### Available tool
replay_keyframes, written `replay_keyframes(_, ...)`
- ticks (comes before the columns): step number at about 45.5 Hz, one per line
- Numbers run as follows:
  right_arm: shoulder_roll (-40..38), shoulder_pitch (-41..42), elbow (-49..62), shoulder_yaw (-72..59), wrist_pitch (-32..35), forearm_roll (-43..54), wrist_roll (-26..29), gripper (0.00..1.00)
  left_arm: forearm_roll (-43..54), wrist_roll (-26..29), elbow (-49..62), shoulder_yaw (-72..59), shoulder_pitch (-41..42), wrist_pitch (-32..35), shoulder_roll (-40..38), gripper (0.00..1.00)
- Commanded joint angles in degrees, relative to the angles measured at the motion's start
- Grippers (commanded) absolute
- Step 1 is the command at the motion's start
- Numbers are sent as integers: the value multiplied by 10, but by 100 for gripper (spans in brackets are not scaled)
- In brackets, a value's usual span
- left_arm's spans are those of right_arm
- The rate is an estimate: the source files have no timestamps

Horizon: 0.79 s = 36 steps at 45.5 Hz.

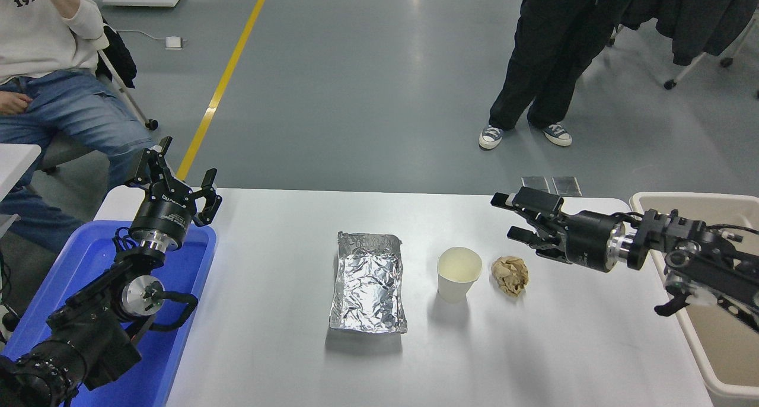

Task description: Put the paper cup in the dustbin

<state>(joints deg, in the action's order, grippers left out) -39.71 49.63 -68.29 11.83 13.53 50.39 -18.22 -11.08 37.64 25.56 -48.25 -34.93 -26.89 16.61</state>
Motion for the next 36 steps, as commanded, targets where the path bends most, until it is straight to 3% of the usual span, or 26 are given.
replay_keyframes(1,24,68,9,-94,-32,66,0,99,0,1,0,0,0,0,0,100)
replay_keyframes(21,155,126,126,-206,-67,107,-2,99,0,0,0,0,0,0,0,100)
replay_keyframes(36,182,127,174,-242,-103,158,-3,99,0,1,0,0,0,0,0,100)
